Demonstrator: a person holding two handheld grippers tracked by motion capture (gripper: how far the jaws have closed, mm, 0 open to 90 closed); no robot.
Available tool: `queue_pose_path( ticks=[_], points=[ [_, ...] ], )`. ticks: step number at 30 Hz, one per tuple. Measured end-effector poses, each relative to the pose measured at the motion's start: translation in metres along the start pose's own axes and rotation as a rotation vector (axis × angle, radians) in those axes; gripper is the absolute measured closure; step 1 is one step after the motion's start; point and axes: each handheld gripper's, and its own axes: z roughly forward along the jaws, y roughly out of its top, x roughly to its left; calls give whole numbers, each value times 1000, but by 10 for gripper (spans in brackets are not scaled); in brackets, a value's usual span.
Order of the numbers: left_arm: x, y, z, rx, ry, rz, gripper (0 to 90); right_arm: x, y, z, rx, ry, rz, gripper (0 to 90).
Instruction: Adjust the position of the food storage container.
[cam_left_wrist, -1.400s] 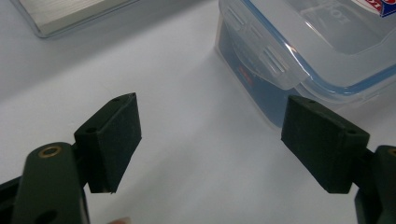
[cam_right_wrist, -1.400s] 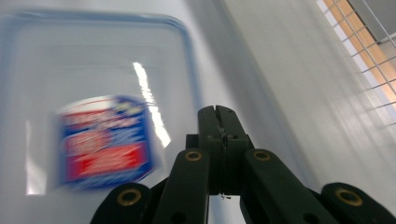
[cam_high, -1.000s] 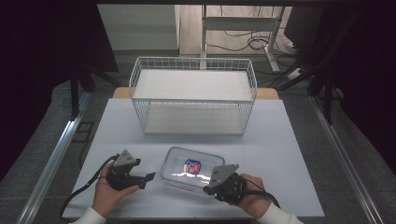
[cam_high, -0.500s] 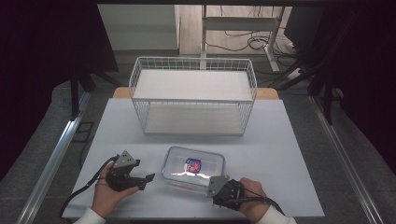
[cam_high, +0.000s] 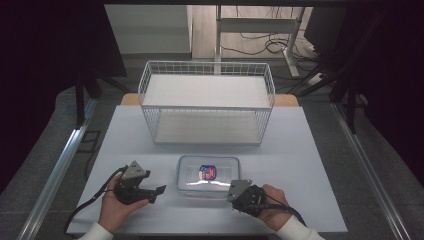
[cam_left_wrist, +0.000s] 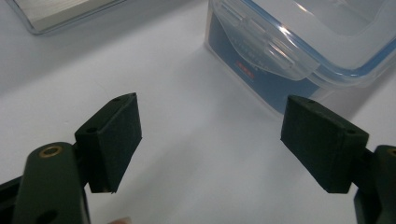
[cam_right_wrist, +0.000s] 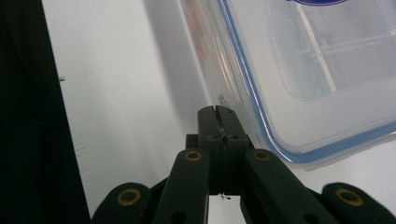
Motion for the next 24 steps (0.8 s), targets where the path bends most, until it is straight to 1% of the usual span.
queue_pose_path(
  ticks=[3, 5, 7, 8, 9, 11, 12, 13, 14, 15, 16, 17, 18, 19, 20, 21, 22, 24],
  points=[
    [0, 0, -1, -3, -1, 0, 197, -2, -2, 3, 9, -6, 11, 896],
    [0, 0, -1, -6, 1, -2, 197, -1, -3, 3, 10, -15, 9, 896],
    [0, 0, -2, -7, 2, -2, 197, 0, -2, -1, -14, 2, 9, 896],
    [0, 0, -2, -7, 3, -2, 197, 0, -2, -1, -14, 2, 9, 896],
    [0, 0, -2, -8, 5, 0, 197, 1, 1, -11, -57, 16, 24, 895],
    [-1, 0, -2, -10, 6, -3, 199, -3, 2, -21, -118, 42, 63, 895],
    [-1, 0, -2, -10, 6, -3, 199, -3, 2, -21, -118, 42, 63, 895],
    [-1, 0, -2, -11, 10, 0, 199, -7, 1, -27, -155, 53, 95, 895],
    [-1, 0, -3, -14, 15, 3, 204, -17, -2, -38, -232, 32, 161, 894],
    [-1, 0, -4, -17, 17, 1, 208, -20, -5, -41, -252, 6, 182, 892],
    [-1, 0, -4, -17, 17, 1, 210, -24, -8, -44, -273, -34, 215, 869],
    [-1, 1, -7, -24, 19, -2, 211, -27, -12, -46, -289, -60, 253, 815],
    [-1, 1, -8, -28, 33, -1, 210, -31, -17, -48, -308, -84, 293, 716],
    [-2, 1, -10, -33, 50, -3, 209, -35, -21, -49, -324, -121, 341, 574],
    [-2, 1, -12, -36, 57, -7, 209, -38, -26, -50, -336, -164, 394, 445],
    [-2, 1, -12, -36, 57, -7, 210, -38, -26, -50, -336, -164, 394, 445],
    [-2, 3, -19, -46, 60, -17, 209, -43, -34, -52, -358, -230, 486, 284],
    [-5, 5, -26, -53, 84, 7, 208, -46, -39, -57, -370, -252, 526, 217]
  ],
)
